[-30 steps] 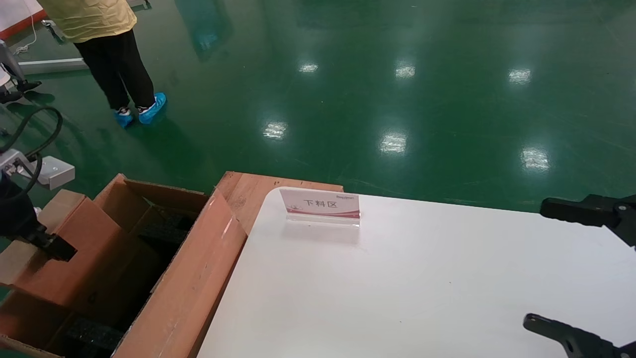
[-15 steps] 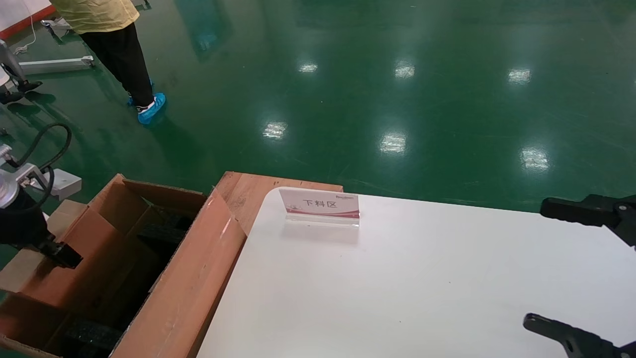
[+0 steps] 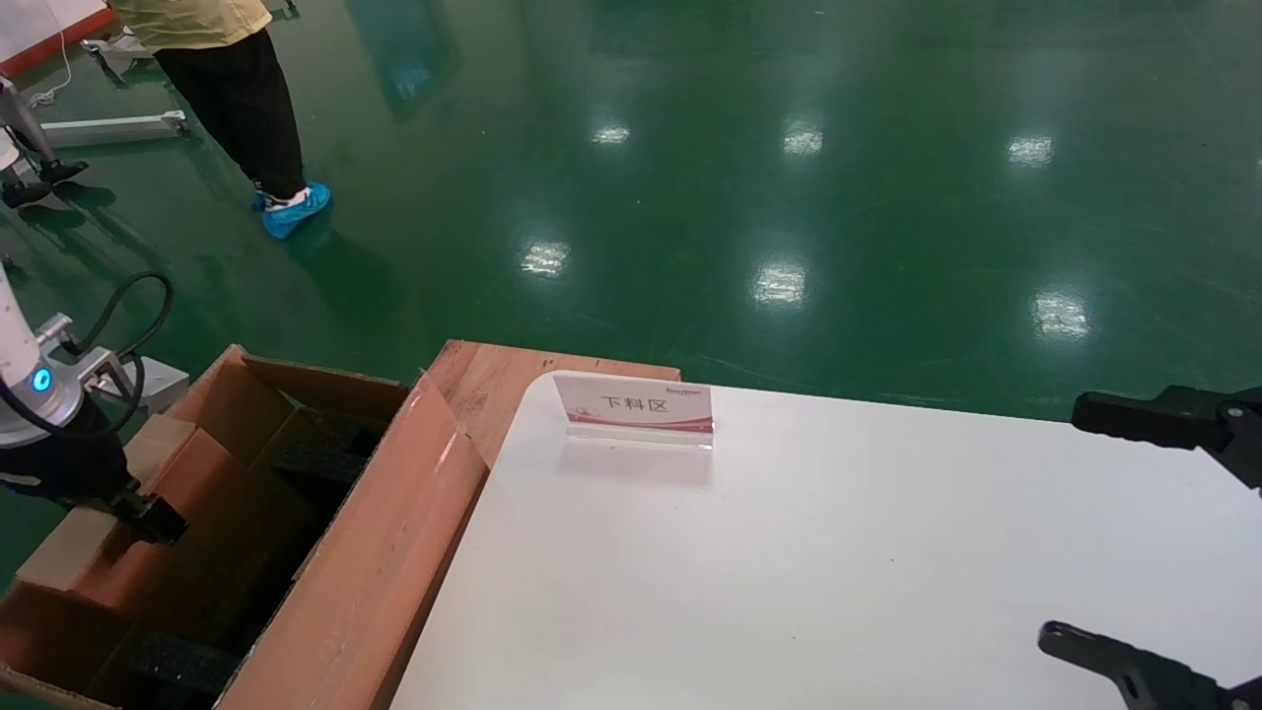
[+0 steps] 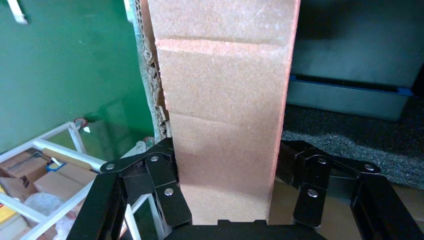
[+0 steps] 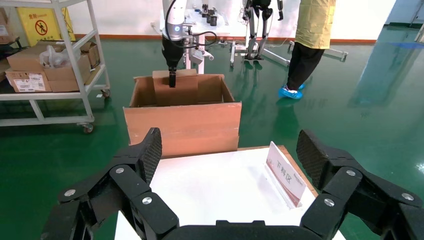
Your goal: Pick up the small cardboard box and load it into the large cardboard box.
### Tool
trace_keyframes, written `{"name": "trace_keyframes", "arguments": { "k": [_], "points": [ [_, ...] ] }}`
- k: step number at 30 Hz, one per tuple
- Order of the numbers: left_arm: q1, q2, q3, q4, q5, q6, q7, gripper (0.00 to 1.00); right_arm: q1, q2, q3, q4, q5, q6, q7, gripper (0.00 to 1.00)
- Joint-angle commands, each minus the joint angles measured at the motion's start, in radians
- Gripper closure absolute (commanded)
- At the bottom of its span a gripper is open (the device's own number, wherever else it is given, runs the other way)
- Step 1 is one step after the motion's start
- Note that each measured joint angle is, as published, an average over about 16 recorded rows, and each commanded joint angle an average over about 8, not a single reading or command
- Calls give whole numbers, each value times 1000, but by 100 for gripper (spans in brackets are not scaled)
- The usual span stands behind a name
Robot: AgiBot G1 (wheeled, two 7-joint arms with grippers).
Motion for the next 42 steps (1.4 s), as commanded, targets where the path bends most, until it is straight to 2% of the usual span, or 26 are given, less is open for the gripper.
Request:
{"name": "trace_keyframes", "arguments": {
  "k": [1,6,7,36,42],
  "points": [
    [21,10,-3,25,-10,0,11,69,0,0,0,0,0,0,0,0],
    [45,24,-5,58,-22,6,23,6,0,0,0,0,0,0,0,0],
    [48,25,-5,61,-24,7,24,0,0,0,0,0,0,0,0,0],
    [27,17,-3,38,-12,4,20,0,0,0,0,0,0,0,0,0],
    [-34,28,-14,-9,13,-26,60,0,0,0,0,-1,0,0,0,0]
  ]
}}
